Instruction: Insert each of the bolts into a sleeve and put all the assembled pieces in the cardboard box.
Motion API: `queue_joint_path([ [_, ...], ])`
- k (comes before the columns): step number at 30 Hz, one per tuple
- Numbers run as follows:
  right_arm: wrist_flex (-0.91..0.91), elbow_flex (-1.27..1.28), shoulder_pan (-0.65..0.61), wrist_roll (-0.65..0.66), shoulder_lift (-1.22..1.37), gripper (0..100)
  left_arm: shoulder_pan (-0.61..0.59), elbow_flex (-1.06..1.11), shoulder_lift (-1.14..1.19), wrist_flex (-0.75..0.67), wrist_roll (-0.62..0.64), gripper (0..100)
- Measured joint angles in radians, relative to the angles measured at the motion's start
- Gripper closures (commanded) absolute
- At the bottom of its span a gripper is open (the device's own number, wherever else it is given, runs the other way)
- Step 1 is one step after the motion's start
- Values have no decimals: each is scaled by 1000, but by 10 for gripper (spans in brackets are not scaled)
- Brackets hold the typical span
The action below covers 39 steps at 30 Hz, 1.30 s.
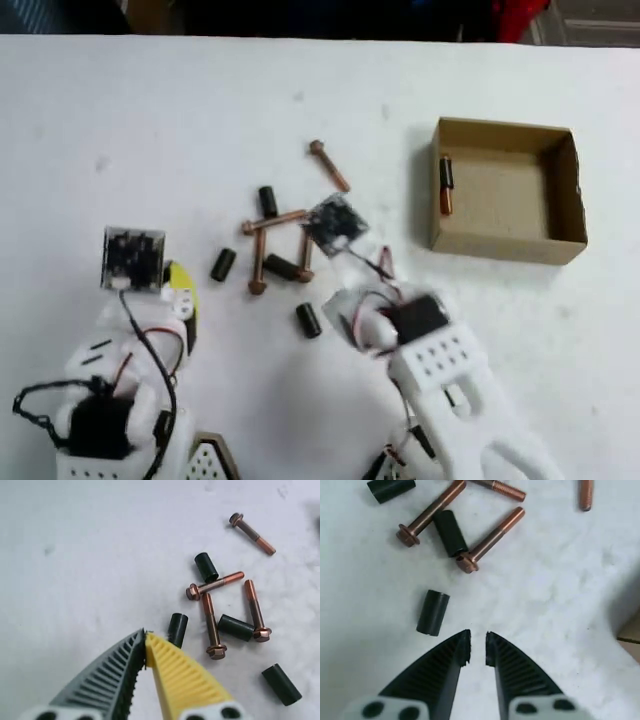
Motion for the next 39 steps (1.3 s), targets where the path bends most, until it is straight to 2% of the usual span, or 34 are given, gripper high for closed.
queue_joint_path([
  [12, 0, -150, -153, -29, 373, 831, -3, 2, 46, 8, -3, 980],
  [20, 0, -226, -190, -40, 514, 830, -25, 2, 58, 8, -3, 980],
  [25, -6, -255, -226, -87, 577, 830, -94, 2, 58, 8, 5, 980],
  [34, -98, -256, -224, -180, 684, 834, -100, 2, 58, 8, 17, 980],
  [39, -121, -270, -218, -195, 740, 913, -100, 2, 58, 8, 17, 980],
])
